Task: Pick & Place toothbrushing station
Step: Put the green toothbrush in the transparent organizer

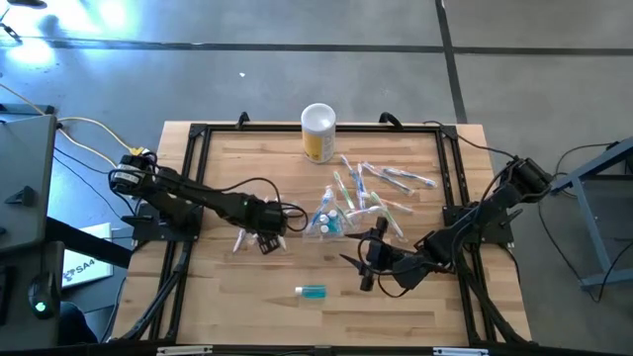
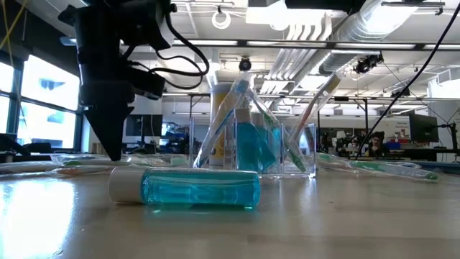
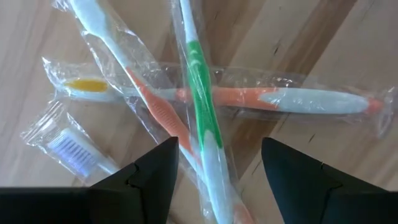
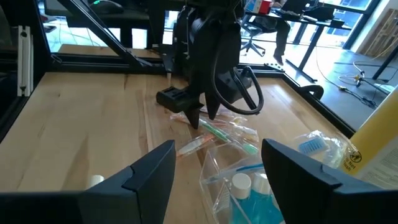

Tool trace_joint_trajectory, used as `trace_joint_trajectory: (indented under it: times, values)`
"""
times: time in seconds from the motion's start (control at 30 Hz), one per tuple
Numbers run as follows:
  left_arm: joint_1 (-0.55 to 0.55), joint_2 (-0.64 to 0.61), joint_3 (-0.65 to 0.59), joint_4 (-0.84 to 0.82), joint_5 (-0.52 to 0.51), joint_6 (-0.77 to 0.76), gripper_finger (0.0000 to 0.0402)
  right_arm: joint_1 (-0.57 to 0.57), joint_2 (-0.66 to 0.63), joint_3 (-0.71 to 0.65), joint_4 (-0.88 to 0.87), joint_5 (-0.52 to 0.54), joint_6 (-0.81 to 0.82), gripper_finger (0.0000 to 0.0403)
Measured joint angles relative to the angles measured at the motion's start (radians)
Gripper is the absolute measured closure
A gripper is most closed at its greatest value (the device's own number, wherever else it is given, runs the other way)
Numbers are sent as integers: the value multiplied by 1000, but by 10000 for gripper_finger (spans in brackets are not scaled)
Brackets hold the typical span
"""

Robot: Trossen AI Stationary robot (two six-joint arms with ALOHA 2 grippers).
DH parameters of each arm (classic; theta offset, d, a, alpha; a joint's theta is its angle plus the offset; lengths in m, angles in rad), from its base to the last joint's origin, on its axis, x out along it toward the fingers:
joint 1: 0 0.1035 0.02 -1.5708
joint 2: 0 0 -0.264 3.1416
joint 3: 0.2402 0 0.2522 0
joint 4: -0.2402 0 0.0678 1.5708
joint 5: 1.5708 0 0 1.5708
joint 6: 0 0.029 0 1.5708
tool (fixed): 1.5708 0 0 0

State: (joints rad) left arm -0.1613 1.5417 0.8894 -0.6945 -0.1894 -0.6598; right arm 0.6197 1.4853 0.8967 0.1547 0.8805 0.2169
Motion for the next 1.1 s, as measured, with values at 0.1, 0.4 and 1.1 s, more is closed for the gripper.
trace_joint_trajectory:
  times: [0.1,0.4,1.1]
  values:
    - [-2,5,0,3,0,-3,179,0,0,0,0,0,0,173]
    - [-2,107,4,42,12,0,179,0,0,0,-1,-1,9,173]
    - [-62,119,127,-119,-87,0,376,0,1,0,-26,9,42,173]
